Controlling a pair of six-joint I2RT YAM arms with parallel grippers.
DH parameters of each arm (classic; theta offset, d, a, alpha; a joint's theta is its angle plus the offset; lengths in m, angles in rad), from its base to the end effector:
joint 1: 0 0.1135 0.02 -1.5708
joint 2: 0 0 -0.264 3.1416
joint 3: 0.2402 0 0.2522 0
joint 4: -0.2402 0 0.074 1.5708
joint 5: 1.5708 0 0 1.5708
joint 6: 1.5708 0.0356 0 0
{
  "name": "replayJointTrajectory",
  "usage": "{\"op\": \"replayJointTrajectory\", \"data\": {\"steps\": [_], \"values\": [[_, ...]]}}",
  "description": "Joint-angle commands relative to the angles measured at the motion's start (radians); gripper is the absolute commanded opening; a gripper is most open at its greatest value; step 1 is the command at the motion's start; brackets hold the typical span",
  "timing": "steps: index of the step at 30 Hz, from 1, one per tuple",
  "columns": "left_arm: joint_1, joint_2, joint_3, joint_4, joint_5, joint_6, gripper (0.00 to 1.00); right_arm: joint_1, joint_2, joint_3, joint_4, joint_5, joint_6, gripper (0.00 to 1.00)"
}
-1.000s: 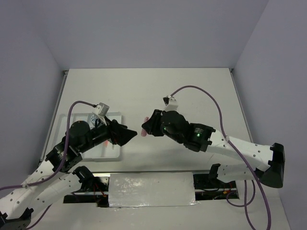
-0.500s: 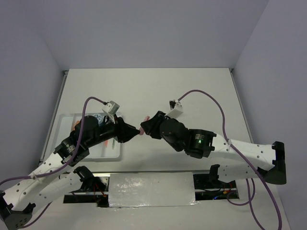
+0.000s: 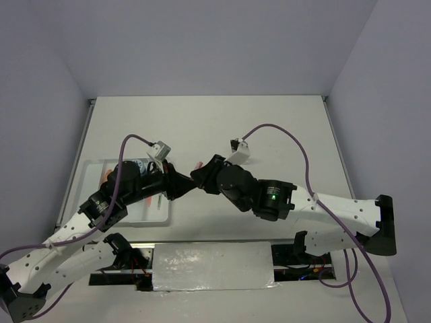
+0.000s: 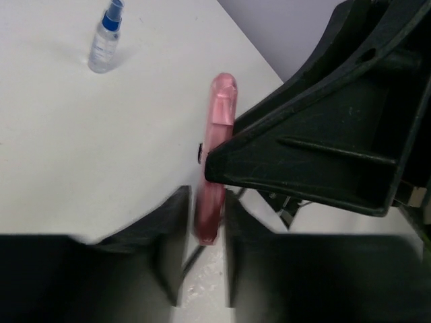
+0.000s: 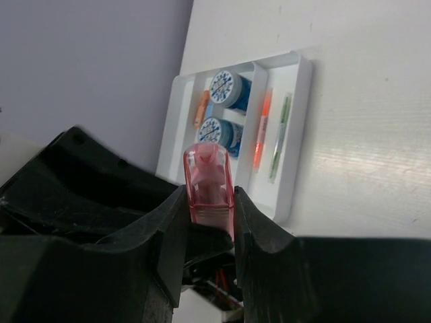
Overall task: Sort the stationery into containers
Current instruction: Place the stationery in the storage box.
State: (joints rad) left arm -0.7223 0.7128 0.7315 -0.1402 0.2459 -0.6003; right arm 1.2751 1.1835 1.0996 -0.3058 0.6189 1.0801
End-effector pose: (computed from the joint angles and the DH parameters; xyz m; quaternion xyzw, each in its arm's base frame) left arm 0.1232 -0.1201 0.3376 0.1264 0.7367 -0.4765 0.4628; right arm 0.0969 0.2472 0.3581 0.0918 0.8039 0.3930 0.4369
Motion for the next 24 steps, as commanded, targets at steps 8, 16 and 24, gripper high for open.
{"op": "replayJointTrajectory", "data": {"steps": [8, 16, 24], "values": [[0.001, 0.028, 0.094, -0.091, -0.153, 0.053, 0.0, 0.003, -0.03, -0.009, 0.23, -0.077, -0.11, 0.86], [0.101, 0.225, 0.25, -0.614, -0.782, 0.086, 0.0, -0.19, -0.281, -0.099, 0.062, -0.027, -0.157, 1.0], [0.672, 0.37, 0.233, -0.596, -0.678, 0.207, 0.0, -0.264, -0.596, -0.296, 0.04, -0.004, -0.334, 1.0]]}}
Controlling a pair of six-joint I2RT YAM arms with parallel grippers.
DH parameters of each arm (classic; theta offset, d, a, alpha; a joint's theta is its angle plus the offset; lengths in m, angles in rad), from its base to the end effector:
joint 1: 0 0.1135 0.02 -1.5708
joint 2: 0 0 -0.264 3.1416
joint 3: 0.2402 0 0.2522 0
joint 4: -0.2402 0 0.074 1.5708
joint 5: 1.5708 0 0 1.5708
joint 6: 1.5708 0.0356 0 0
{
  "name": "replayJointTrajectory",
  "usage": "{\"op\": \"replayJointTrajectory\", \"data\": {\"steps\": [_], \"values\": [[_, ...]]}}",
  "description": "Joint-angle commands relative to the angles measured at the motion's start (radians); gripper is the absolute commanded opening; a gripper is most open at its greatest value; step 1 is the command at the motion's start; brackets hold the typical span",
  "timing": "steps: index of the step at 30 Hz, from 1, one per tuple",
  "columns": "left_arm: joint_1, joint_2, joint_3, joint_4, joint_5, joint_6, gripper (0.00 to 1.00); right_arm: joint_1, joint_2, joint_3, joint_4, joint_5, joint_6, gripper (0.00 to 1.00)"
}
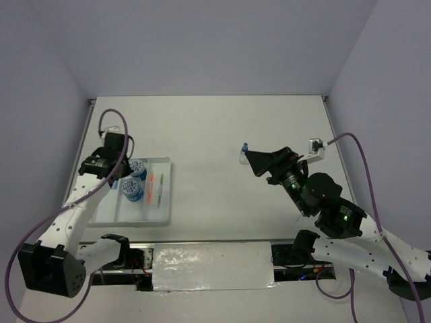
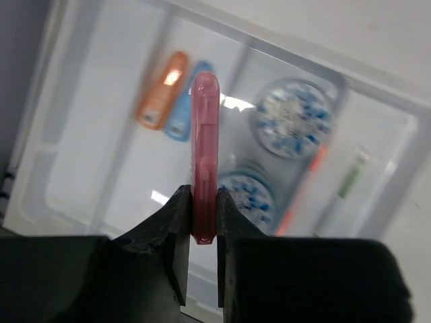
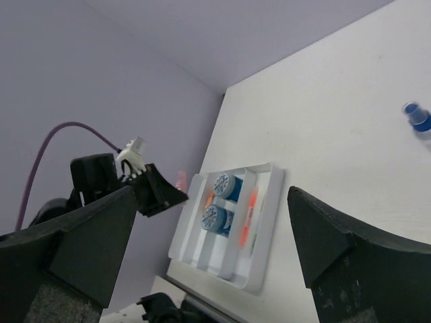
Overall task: Sort the stationery into containers
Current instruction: Place the stationery in the storage box.
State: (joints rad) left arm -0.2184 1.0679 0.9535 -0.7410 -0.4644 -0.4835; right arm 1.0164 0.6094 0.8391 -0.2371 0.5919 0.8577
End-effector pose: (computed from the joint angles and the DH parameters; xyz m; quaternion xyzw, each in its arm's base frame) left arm 0.2108 -0.0305 0.2966 -0.2003 0.8929 0.0853 0.3941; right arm 0.0863 0.1017 0.3780 0.1510 0.6930 0.4204 0.5658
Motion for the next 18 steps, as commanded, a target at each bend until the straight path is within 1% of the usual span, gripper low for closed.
{"op": "replayJointTrajectory", "data": {"steps": [1, 3, 5, 6, 9, 13, 15, 17, 18], "values": [[0.192, 0.032, 0.011, 0.005, 0.043, 0.088, 0.0, -0.004, -0.033, -0.041, -0.047, 0.026, -0.127, 1.0], [0.238, 0.075, -0.01, 0.04, 0.075, 0.089, 0.0, -0.006, -0.065, -0.061, -0.059, 0.039, -0.164, 1.0], [0.276, 0.113, -0.028, 0.066, 0.113, 0.094, 0.0, -0.007, -0.095, -0.098, -0.027, 0.031, -0.199, 1.0], [0.309, 0.136, -0.036, 0.072, 0.115, 0.095, 0.0, -0.006, -0.105, -0.11, -0.015, 0.026, -0.23, 1.0], [0.349, 0.23, -0.036, 0.083, 0.121, 0.098, 0.0, -0.009, -0.125, -0.146, 0.033, 0.009, -0.285, 1.0], [0.379, 0.277, -0.032, 0.095, 0.103, 0.103, 0.0, -0.012, -0.123, -0.155, 0.065, -0.02, -0.344, 1.0], [0.413, 0.315, -0.021, 0.092, 0.113, 0.102, 0.0, -0.015, -0.116, -0.158, 0.087, -0.049, -0.373, 1.0], [0.418, 0.337, -0.007, 0.094, 0.125, 0.1, 0.04, -0.015, -0.108, -0.16, 0.096, -0.064, -0.396, 1.0], [0.421, 0.354, -0.002, 0.094, 0.125, 0.097, 0.09, -0.018, -0.103, -0.16, 0.099, -0.07, -0.402, 1.0]]}}
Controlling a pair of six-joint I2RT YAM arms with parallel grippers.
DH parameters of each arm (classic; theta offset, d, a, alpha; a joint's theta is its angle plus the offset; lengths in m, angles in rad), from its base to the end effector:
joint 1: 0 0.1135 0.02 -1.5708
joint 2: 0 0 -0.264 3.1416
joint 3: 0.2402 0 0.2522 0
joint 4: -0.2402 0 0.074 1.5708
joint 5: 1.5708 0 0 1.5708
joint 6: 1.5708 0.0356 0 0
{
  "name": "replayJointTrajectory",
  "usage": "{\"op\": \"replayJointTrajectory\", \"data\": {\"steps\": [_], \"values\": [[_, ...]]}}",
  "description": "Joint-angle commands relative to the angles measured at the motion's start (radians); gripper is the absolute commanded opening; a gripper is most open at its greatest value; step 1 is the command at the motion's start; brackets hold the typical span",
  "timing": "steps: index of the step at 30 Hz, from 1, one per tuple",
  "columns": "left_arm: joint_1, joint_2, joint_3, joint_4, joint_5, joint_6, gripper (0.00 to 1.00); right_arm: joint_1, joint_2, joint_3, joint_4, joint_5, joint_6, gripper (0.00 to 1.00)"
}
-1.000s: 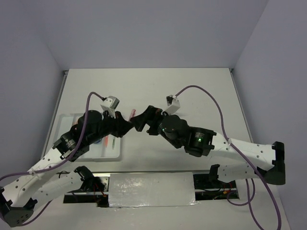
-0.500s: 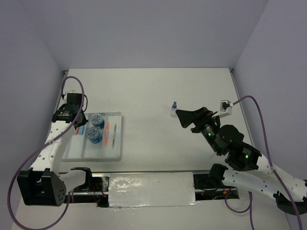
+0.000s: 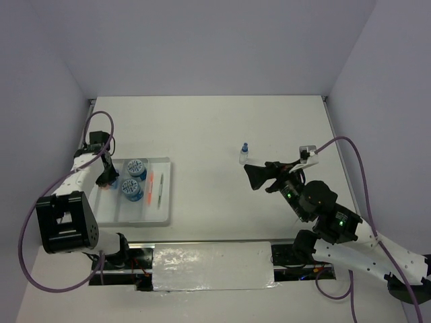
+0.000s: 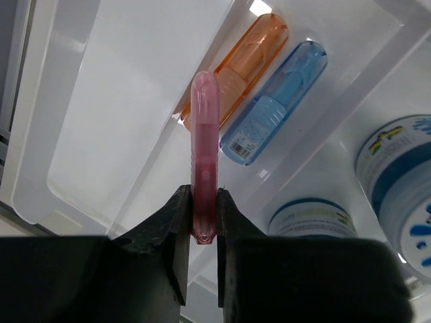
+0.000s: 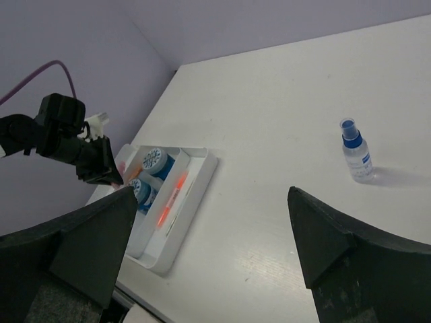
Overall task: Sort the stationery into containers
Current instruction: Place the stationery in the storage box, then pick up the stationery from the center of the board.
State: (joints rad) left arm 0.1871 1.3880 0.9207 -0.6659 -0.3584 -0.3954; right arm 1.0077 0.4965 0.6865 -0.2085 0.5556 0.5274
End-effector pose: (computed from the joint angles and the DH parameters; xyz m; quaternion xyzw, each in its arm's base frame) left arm 0.2563 0.0612 0.2191 -0.3129 0.9090 0.1508 0.2305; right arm 0.0806 0.0926 0.3425 0.0234 0.7123 0.3270 0.6207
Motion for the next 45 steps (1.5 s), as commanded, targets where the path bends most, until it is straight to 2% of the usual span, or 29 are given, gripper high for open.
{"op": "replayJointTrajectory", "data": {"steps": [1, 2, 3, 5, 6, 10, 11, 14, 15, 17, 19, 20, 22, 23, 24, 25, 27, 28, 33, 37, 41, 45], "values": [[0.018, 0.04, 0.035, 0.015, 0.019, 0.004, 0.12, -0.009, 0.017, -0.004, 0.073, -0.04, -0.076, 1.0], [0.023, 0.046, 0.041, 0.014, 0.022, 0.007, 0.15, -0.009, 0.02, -0.001, 0.073, -0.054, -0.087, 1.0], [0.025, 0.051, 0.041, 0.015, 0.033, 0.007, 0.25, -0.012, 0.027, 0.004, 0.073, -0.062, -0.092, 1.0], [0.029, 0.048, 0.038, 0.02, 0.045, 0.016, 0.36, -0.014, 0.039, 0.018, 0.064, -0.068, -0.101, 1.0], [0.031, 0.045, 0.037, 0.025, 0.056, 0.017, 0.47, -0.015, 0.048, 0.024, 0.061, -0.068, -0.102, 1.0], [0.034, 0.032, 0.037, 0.028, 0.07, 0.027, 0.68, -0.026, 0.063, 0.025, 0.075, -0.089, -0.101, 1.0], [0.034, 0.023, 0.038, 0.025, 0.067, 0.026, 0.77, -0.027, 0.066, 0.025, 0.077, -0.098, -0.098, 1.0], [0.034, -0.016, 0.043, 0.02, 0.068, 0.02, 0.93, -0.031, 0.085, 0.033, 0.067, -0.111, -0.089, 1.0], [0.034, -0.03, 0.049, 0.011, 0.075, 0.02, 0.96, -0.032, 0.088, 0.041, 0.055, -0.115, -0.087, 1.0], [0.003, -0.094, 0.078, 0.002, 0.095, -0.003, 0.99, -0.038, 0.086, 0.054, 0.031, -0.106, -0.083, 1.0], [-0.079, -0.145, 0.099, 0.031, 0.098, -0.026, 0.99, -0.043, 0.067, 0.076, -0.021, -0.073, -0.075, 1.0], [-0.212, -0.168, 0.148, 0.034, 0.073, -0.06, 0.99, -0.05, 0.047, 0.091, -0.063, -0.062, -0.072, 1.0], [-0.374, -0.159, 0.217, 0.042, 0.017, -0.115, 0.99, -0.061, 0.025, 0.114, -0.123, -0.021, -0.054, 1.0], [-0.511, -0.13, 0.287, 0.063, 0.015, -0.121, 0.99, -0.063, 0.016, 0.131, -0.158, -0.005, -0.046, 1.0], [-0.575, -0.115, 0.308, 0.109, 0.039, -0.12, 0.99, -0.067, 0.001, 0.169, -0.239, 0.015, -0.032, 1.0], [-0.686, -0.078, 0.326, 0.238, 0.094, -0.108, 0.99, -0.067, -0.006, 0.188, -0.273, 0.045, -0.012, 1.0], [-0.794, -0.023, 0.339, 0.374, 0.122, -0.068, 0.99, -0.067, -0.028, 0.223, -0.345, 0.058, -0.004, 1.0], [-0.872, 0.061, 0.366, 0.469, 0.128, -0.027, 0.99, -0.069, -0.035, 0.228, -0.354, 0.063, -0.01, 1.0], [-0.997, 0.327, 0.504, 0.61, 0.167, 0.026, 0.99, -0.067, -0.007, 0.3, -0.486, 0.027, -0.032, 1.0], [-1.029, 0.52, 0.651, 0.595, 0.125, 0.023, 0.99, -0.067, -0.009, 0.318, -0.522, 0.0, -0.05, 1.0], [-1.028, 0.588, 0.711, 0.572, 0.107, 0.036, 0.97, -0.07, -0.032, 0.317, -0.517, -0.009, -0.072, 1.0], [-1.028, 0.638, 0.753, 0.562, 0.122, 0.056, 0.89, -0.067, -0.027, 0.312, -0.509, -0.014, -0.084, 1.0]]}}
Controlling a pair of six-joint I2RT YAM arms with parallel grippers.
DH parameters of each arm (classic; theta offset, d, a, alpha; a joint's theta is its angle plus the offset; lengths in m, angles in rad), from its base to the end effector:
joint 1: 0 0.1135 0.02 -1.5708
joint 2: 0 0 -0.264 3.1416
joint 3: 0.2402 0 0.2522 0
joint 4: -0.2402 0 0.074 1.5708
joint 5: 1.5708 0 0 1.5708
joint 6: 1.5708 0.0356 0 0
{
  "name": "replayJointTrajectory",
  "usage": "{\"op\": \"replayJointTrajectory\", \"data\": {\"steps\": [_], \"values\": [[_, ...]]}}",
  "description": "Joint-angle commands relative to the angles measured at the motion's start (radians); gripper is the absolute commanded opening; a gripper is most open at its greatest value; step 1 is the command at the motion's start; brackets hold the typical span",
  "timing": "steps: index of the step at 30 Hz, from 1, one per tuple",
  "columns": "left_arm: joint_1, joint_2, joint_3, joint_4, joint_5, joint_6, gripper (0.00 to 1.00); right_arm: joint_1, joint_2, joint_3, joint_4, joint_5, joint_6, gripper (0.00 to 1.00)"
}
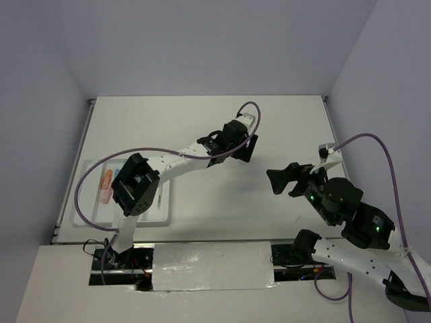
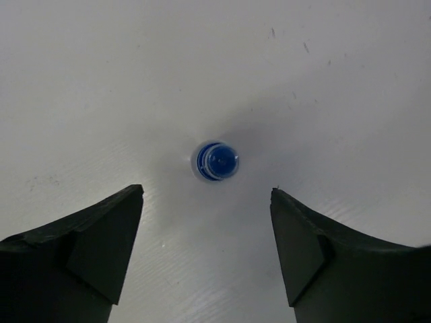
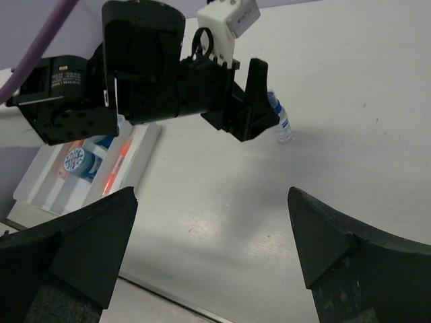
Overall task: Sort the stationery into containers
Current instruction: Pick up the stationery from the center of the board.
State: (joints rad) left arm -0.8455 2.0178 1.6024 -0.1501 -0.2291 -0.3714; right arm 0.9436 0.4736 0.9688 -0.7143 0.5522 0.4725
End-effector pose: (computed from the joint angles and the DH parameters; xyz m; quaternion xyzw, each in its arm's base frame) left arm 0.3206 -0.3495 0.2494 0.1509 0.8592 -0.1914 0.4500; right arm 0.0585 0.0489 0.3804 -0.0094 0.7697 0.2299 0.5955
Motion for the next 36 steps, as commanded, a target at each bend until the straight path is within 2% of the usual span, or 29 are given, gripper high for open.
{"op": "replayJointTrajectory", "data": {"steps": [1, 3, 9, 16, 17, 19, 21, 23, 25, 29, 30, 36], "values": [[0.005, 0.031, 0.077, 0.043, -0.007, 0.037, 0.85, -0.006, 0.0, 0.027, -0.001, -0.012, -0.031, 1.0], [0.005, 0.064, 0.102, 0.037, -0.004, 0.048, 0.78, -0.006, 0.003, 0.022, 0.01, -0.026, -0.038, 1.0], [0.011, 0.116, 0.149, 0.02, 0.019, 0.054, 0.68, -0.006, -0.006, -0.004, 0.024, -0.034, -0.048, 1.0], [0.013, 0.13, 0.137, 0.037, 0.043, 0.037, 0.68, -0.006, -0.007, 0.004, 0.016, -0.025, -0.061, 1.0], [0.013, 0.131, 0.14, 0.041, 0.05, 0.038, 0.64, -0.006, -0.007, 0.004, 0.016, -0.02, -0.063, 1.0], [0.013, 0.131, 0.14, 0.041, 0.05, 0.038, 0.5, -0.006, -0.01, -0.001, 0.021, -0.015, -0.064, 1.0], [0.014, 0.122, 0.14, 0.044, 0.048, 0.045, 0.32, -0.006, -0.01, -0.008, 0.024, -0.015, -0.064, 1.0], [0.014, 0.116, 0.137, 0.049, 0.05, 0.054, 0.26, -0.006, -0.01, -0.013, 0.032, -0.015, -0.069, 1.0], [0.014, 0.107, 0.137, 0.053, 0.042, 0.061, 0.14, -0.006, -0.007, -0.018, 0.035, -0.015, -0.071, 1.0], [0.02, 0.102, 0.149, 0.05, 0.051, 0.08, 0.06, -0.006, -0.001, -0.019, 0.039, -0.014, -0.077, 1.0], [0.02, 0.099, 0.151, 0.05, 0.051, 0.081, 0.0, -0.006, -0.001, -0.022, 0.041, -0.009, -0.078, 1.0], [0.023, 0.036, 0.134, 0.032, 0.018, 0.089, 0.0, -0.006, 0.0, -0.025, 0.039, -0.002, -0.084, 1.0]]}}
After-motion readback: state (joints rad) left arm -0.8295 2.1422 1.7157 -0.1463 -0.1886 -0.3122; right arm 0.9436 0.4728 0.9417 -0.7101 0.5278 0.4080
